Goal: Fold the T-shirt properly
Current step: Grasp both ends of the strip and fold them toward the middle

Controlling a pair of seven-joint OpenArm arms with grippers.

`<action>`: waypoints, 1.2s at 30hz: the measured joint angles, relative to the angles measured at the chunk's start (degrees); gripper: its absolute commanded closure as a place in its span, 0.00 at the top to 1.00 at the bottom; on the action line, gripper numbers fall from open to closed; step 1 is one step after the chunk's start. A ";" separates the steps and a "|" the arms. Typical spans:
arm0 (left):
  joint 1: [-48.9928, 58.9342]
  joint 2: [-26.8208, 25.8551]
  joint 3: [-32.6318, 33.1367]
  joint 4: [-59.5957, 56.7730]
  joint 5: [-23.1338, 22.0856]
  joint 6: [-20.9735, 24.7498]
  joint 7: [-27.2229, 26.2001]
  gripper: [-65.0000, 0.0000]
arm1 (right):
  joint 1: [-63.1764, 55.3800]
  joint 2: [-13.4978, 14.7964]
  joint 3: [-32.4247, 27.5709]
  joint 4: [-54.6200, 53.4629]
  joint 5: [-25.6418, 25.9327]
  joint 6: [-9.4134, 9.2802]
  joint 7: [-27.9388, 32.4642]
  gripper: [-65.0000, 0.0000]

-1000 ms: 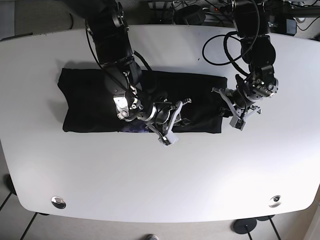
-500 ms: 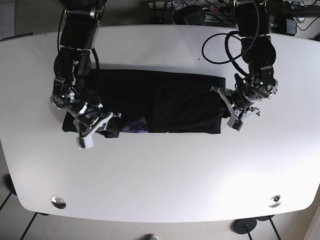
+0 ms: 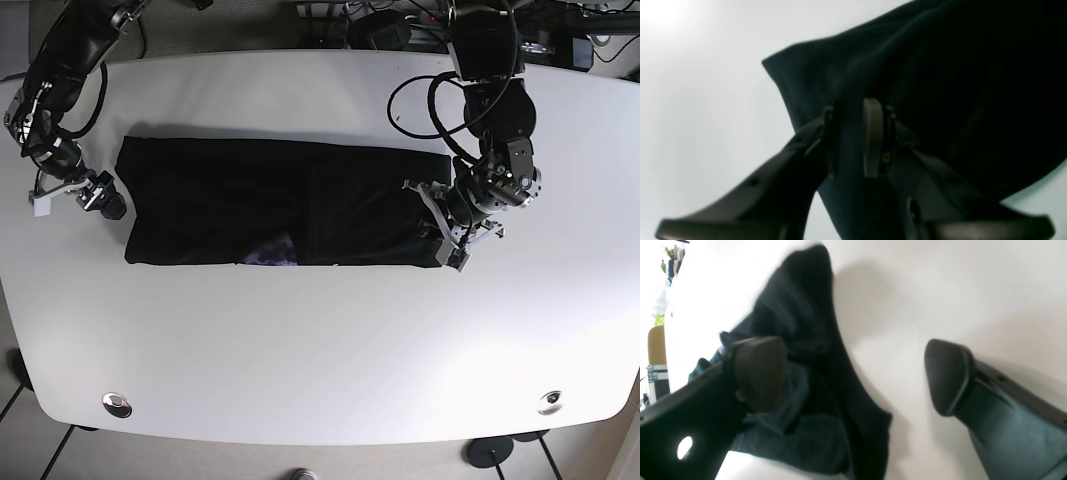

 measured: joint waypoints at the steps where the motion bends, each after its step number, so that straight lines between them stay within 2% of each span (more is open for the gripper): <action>1: -0.11 0.44 0.07 -0.04 -0.04 0.00 -0.15 0.16 | -0.98 0.00 -0.02 0.04 0.50 0.98 0.24 0.97; 4: -0.13 0.57 0.22 -0.13 -0.31 -0.02 -0.44 0.16 | -2.03 -0.50 -4.07 0.44 1.31 2.73 1.90 0.93; 9: -0.15 0.28 0.17 -0.13 -0.26 -0.02 -0.42 0.16 | -1.31 -4.61 -12.85 0.87 3.34 3.04 3.96 0.84; 11: -0.13 0.24 0.17 -0.13 -0.24 -0.02 -0.42 0.16 | -1.42 -4.87 -14.78 0.87 3.30 3.02 5.44 0.76; 12: -0.13 0.24 0.17 -0.13 -0.24 0.00 -0.42 0.16 | -1.42 -4.72 -15.74 0.87 3.04 2.78 6.05 0.68; 13: -0.15 0.26 0.17 -0.22 -0.26 0.00 -0.42 0.16 | -1.40 -4.74 -16.41 0.74 2.71 2.34 6.27 0.50; 16: -0.11 0.24 0.15 -0.48 -0.22 0.02 -0.42 0.16 | -1.95 -4.74 -16.81 0.44 1.31 1.92 6.12 0.05; 17: -0.20 0.15 0.00 -1.29 -0.26 0.13 -0.48 0.16 | -2.14 -4.74 -16.92 0.35 1.31 1.95 6.25 0.02; 18: -0.33 0.11 0.00 -2.51 -0.24 0.13 -0.63 0.16 | -2.08 -4.72 -16.94 0.35 1.29 1.92 6.19 0.06; 19: -0.28 0.13 0.00 -3.67 -0.22 0.13 -0.63 0.16 | -1.97 -4.68 -16.94 0.68 1.22 1.92 5.99 0.05; 21: -0.26 0.13 0.00 -6.32 -0.35 0.13 -1.31 0.16 | -2.62 -4.37 -17.25 5.14 -0.48 1.16 4.83 0.03; 26: -0.83 0.26 0.00 -9.77 -2.10 0.13 -3.41 0.16 | -5.53 -3.78 -17.20 18.71 -0.70 1.05 4.17 0.03; 31: -0.92 0.46 0.07 -10.36 -2.40 0.11 -4.09 0.16 | -6.95 -4.15 -17.38 34.34 -0.63 1.07 -0.98 0.03; 34: -0.96 1.73 -0.13 -10.71 -2.27 0.22 -4.20 0.16 | -6.19 -7.39 -18.45 41.68 -0.59 1.07 -4.09 0.03; 36: -1.42 2.21 -0.02 -11.47 -2.40 0.22 -4.33 0.16 | -4.11 -9.99 -21.53 45.03 -0.59 1.14 -7.19 0.03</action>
